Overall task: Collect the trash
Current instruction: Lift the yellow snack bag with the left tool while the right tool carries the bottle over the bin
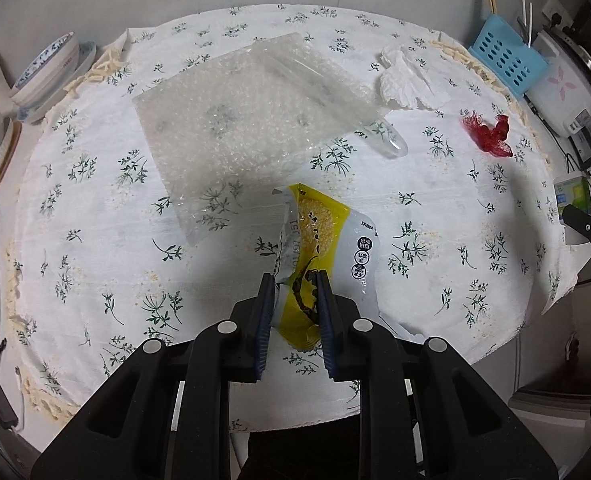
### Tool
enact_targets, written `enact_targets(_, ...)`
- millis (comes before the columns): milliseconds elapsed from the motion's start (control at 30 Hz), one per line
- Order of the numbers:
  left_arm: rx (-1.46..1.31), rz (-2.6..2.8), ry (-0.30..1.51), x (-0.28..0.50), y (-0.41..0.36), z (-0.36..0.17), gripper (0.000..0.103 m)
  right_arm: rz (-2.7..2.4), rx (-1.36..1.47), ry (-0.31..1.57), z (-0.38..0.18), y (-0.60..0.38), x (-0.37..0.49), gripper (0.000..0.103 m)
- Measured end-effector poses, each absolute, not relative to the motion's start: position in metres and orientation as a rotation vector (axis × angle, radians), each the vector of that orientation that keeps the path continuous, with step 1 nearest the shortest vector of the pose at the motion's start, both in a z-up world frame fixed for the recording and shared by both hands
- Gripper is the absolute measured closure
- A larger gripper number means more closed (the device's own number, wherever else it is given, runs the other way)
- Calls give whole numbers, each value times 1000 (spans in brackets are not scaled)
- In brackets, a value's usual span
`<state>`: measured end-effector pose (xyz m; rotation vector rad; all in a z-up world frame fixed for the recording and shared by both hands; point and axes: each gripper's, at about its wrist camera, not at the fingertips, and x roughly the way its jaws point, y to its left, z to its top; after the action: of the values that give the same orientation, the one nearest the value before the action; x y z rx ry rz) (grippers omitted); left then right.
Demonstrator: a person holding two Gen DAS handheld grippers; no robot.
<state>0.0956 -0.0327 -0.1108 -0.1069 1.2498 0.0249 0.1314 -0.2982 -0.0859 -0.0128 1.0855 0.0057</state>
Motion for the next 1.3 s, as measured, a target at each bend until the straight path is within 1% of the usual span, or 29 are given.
enact_targets(500,-114,11,1208,70,-40,-87,83,75,-17,1041,-64,-280,95,62)
enact_targets(1300,-156,-43,1164,7,-63,-56,83,180,-30,1015,-48,-267,24,62)
